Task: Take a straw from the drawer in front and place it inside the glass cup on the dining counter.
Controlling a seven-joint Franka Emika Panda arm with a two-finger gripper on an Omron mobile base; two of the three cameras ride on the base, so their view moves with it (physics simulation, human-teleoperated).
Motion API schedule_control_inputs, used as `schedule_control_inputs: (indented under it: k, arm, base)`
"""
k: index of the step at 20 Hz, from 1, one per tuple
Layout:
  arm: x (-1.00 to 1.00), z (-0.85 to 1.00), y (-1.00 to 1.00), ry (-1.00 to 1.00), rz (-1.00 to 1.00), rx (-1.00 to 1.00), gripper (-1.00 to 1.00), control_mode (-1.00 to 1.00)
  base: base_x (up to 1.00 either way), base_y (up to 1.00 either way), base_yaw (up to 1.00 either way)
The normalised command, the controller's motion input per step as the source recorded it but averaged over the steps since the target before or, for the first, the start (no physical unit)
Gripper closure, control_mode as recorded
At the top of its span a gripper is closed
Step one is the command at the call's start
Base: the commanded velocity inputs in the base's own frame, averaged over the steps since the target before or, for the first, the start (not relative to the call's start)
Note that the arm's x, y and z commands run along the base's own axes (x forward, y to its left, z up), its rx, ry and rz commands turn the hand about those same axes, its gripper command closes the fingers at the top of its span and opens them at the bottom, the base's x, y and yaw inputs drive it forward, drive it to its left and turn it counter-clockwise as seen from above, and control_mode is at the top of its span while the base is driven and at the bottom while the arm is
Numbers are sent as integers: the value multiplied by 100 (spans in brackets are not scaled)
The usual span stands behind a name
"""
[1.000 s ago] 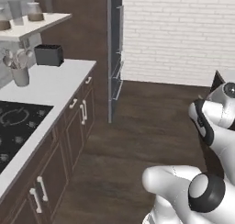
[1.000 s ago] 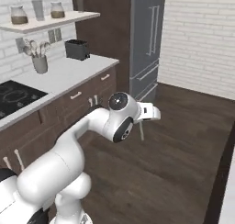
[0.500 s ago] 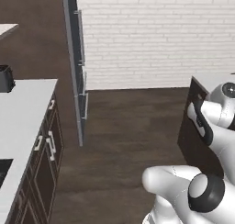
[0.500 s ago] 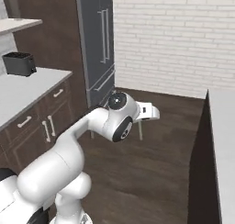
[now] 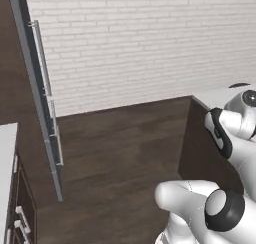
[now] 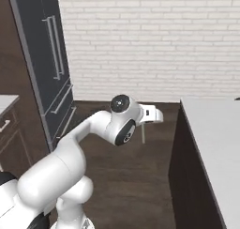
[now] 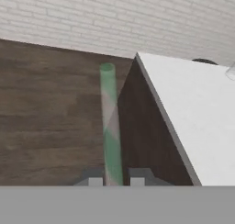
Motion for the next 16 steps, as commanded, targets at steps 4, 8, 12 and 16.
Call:
schedule_control_inputs:
  k: [4,8,12,16]
  arm:
    - [0,0,0,0,0,0,100,100]
    - [0,0,0,0,0,0,100,100]
    - [0,0,0,0,0,0,100,100]
    - [0,0,0,0,0,0,100,100]
  base:
    - [100,49,-39]
    - [100,50,-38]
    - [100,47,-39]
    - [100,50,-39]
